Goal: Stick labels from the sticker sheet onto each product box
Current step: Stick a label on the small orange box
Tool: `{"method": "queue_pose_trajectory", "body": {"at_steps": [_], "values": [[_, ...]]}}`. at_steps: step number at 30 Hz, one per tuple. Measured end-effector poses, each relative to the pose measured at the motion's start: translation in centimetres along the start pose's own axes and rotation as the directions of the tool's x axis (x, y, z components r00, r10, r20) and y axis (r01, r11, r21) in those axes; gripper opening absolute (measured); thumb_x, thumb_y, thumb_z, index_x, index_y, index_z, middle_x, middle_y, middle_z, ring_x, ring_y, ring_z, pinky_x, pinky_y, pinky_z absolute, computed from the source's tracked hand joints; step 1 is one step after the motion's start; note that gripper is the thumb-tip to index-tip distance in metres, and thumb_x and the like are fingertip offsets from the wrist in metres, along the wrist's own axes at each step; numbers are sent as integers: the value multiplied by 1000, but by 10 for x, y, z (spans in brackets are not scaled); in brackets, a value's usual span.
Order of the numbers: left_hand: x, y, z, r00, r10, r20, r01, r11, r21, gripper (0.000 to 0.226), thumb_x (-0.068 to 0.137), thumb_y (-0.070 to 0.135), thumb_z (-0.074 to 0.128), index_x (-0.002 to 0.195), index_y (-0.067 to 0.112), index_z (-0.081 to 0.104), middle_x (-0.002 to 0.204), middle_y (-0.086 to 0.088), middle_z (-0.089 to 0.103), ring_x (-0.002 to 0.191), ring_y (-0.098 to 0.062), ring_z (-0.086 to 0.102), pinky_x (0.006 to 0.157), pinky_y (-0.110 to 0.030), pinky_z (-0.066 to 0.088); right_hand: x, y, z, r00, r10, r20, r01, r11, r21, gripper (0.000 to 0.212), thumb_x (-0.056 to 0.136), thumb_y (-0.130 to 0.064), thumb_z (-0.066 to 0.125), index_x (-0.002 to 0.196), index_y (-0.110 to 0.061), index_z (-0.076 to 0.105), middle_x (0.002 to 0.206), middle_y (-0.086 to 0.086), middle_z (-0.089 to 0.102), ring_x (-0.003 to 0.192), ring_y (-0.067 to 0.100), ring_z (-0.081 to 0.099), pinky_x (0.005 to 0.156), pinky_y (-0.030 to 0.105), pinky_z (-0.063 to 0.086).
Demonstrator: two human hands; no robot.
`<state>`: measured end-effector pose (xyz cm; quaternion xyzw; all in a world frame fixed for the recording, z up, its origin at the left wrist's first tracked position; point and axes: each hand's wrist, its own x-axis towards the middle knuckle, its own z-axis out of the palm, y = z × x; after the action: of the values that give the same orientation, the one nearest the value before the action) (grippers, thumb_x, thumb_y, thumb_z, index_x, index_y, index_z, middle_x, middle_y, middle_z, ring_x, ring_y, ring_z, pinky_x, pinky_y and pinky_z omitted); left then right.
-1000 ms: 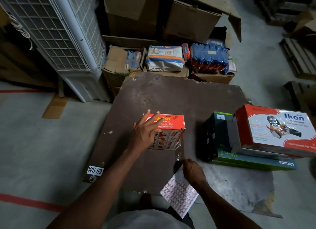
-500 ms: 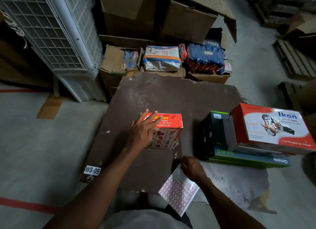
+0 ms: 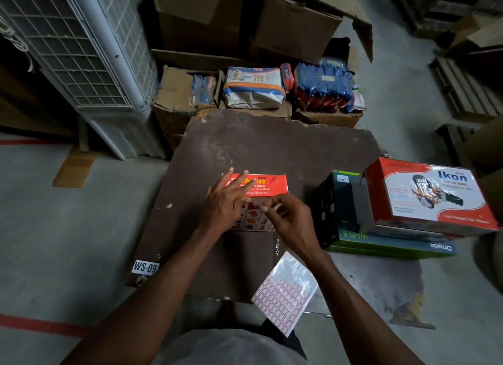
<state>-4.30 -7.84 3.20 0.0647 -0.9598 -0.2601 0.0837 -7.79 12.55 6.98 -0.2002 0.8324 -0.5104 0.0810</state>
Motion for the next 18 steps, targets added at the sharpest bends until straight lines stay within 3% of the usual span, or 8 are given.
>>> {"method": "queue_pose_trajectory", "body": {"at_steps": [5,9,18], "values": [[-2,-2,0,1000,6,-1,-6,1000,-2,55,100,20,55,147,46,46,162,20,31,154,-18,16,107,-65,31,21,-6,10,999,-4,33,11,982,-189,7,88,-29,76,87,-25,71,86,-11,66,73,3,58,71,34,52],[-2,0,-4,1000,15,-9,-16,1000,-22,55,98,19,55,146,45,47,161,18,33,154,-18,18,106,-61,32,30,-4,16,997,-28,66,49,936,-350,8,89,-36,71,89,-28,69,89,-12,65,79,12,60,81,46,54],[-3,1,-4,999,25,-35,-26,999,-30,52,98,22,53,144,45,50,160,17,36,153,-18,21,103,-55,36,37,-7,19,1000,-27,15,31,907,-420,7,89,-37,69,93,-30,69,96,-9,72,88,18,68,82,44,55]]}}
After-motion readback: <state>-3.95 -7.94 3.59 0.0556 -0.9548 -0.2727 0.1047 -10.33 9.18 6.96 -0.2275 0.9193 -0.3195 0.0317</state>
